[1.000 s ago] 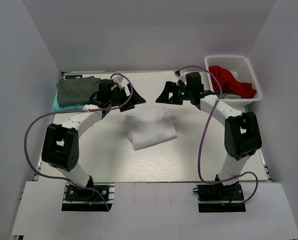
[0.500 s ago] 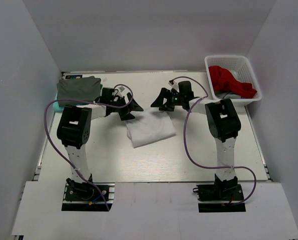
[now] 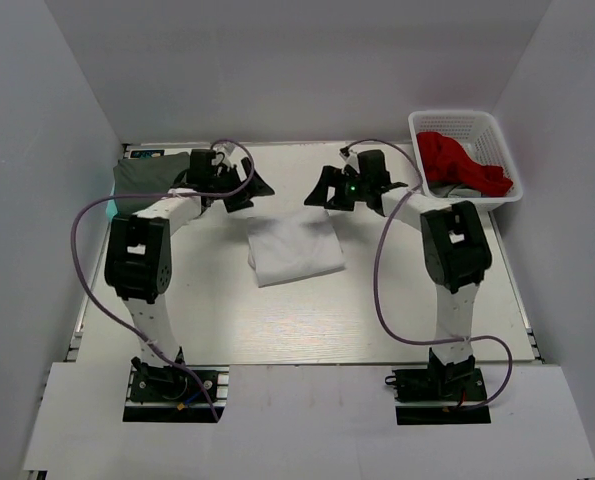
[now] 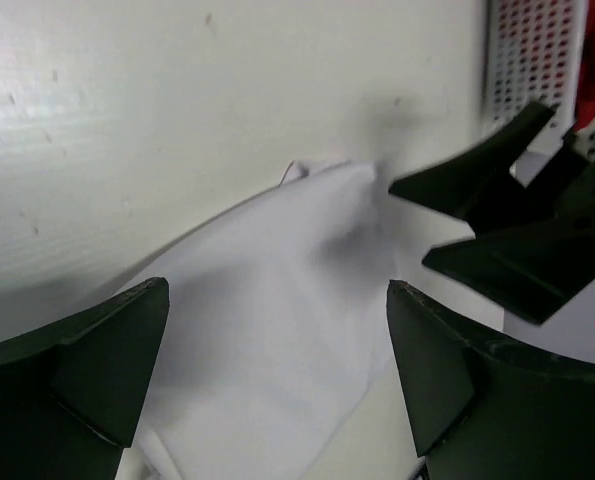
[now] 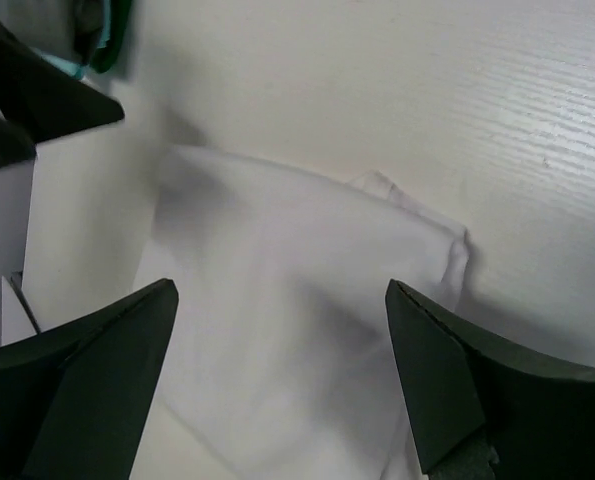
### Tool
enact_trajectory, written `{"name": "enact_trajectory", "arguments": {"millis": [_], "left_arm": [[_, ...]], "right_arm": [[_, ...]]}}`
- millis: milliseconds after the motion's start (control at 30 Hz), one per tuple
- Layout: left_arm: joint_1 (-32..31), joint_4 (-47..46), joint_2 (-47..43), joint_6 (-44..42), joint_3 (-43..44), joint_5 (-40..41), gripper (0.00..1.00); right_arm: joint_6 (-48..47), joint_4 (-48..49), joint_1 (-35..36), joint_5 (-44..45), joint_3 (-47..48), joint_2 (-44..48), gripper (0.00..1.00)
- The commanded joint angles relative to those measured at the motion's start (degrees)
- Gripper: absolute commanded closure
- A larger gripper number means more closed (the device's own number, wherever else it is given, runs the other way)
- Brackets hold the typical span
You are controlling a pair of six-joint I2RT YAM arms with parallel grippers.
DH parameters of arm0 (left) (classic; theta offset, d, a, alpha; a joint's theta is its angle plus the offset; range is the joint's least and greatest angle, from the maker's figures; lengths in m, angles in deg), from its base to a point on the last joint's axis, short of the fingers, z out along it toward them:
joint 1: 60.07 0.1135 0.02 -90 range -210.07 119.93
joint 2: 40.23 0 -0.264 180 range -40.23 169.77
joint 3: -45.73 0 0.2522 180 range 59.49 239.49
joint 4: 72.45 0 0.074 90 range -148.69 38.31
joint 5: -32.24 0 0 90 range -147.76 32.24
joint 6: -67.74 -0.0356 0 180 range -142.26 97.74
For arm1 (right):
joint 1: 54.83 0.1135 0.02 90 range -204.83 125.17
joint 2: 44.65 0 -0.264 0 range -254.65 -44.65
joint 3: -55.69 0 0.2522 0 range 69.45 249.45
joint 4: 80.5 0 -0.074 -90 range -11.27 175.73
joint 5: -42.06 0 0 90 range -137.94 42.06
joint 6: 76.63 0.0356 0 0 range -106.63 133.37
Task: Fold and stack the t-shirts
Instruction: Smooth out wrinkles on the folded tshirt
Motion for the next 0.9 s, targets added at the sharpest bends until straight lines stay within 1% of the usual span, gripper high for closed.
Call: {"name": "enact_trajectory", "arguments": {"millis": [0,67,133,167,200,233,333,400,433,533,600,700,733,767,800,867], "left_arm": [[-0.6,2.4,-9.5,-3.7,2.7,6.4,0.00],[-0.6,2.4,-12.4,-3.1,-0.2,5.9,0.00],[-1.8,-0.1,-14.0,-0.7,-3.2,2.9,0.00],[-1.8,-1.4,-15.7,0.2,-7.1,1.8,0.00],[-3.5,-4.9,-16.6,1.1,-9.5,-0.3,0.00],[-4.2,-6.5,-17.5,3.1,-11.8,-0.9,0.00],[-7.3,-12.4,-20.2,6.8,-23.3,-5.0,0.00],[-8.5,-13.4,-21.0,7.5,-27.1,-5.0,0.00],[-9.3,-12.7,-21.0,7.5,-30.1,-3.7,0.00],[-9.3,-9.3,-21.0,6.4,-34.7,1.0,0.00],[-9.3,-7.7,-21.0,5.9,-36.5,3.0,0.00],[-8.2,-4.2,-21.0,5.1,-37.0,4.6,0.00],[-8.2,-2.2,-22.1,3.8,-36.1,6.3,0.00],[-8.2,-1.0,-23.0,3.3,-34.9,7.3,0.00],[-9.1,0.9,-25.1,2.6,-31.5,8.8,0.00],[-9.7,5.3,-27.4,1.6,-28.4,9.7,0.00]], "right_arm": [[-4.1,0.2,0.8,1.3,-3.4,12.7,0.10],[-4.7,-0.9,1.8,0.2,-6.5,14.3,0.10],[-4.3,0.0,3.4,-1.6,-8.4,16.9,0.10],[-3.2,2.2,3.8,-2.3,-12.5,17.5,0.10],[-2.4,3.5,4.8,-2.6,-13.9,18.2,0.10],[0.2,6.3,5.2,-4.7,-17.0,19.4,0.10],[4.0,13.7,6.5,-6.3,-23.1,19.7,0.10],[4.4,13.9,6.8,-6.4,-25.7,17.7,0.10],[5.1,13.5,6.8,-6.3,-25.9,17.0,0.10],[6.2,14.3,6.0,-6.3,-29.0,14.6,0.10],[6.3,14.7,5.5,-3.9,-31.8,14.4,0.10],[5.7,13.0,5.1,-1.8,-32.7,14.9,0.10],[4.0,12.7,5.0,-1.8,-32.2,15.4,0.10],[3.3,10.3,5.2,-1.7,-31.8,16.5,0.10],[2.6,9.6,5.5,-1.1,-31.2,18.1,0.10],[0.5,7.2,5.8,-1.2,-29.1,21.0,0.10]]}}
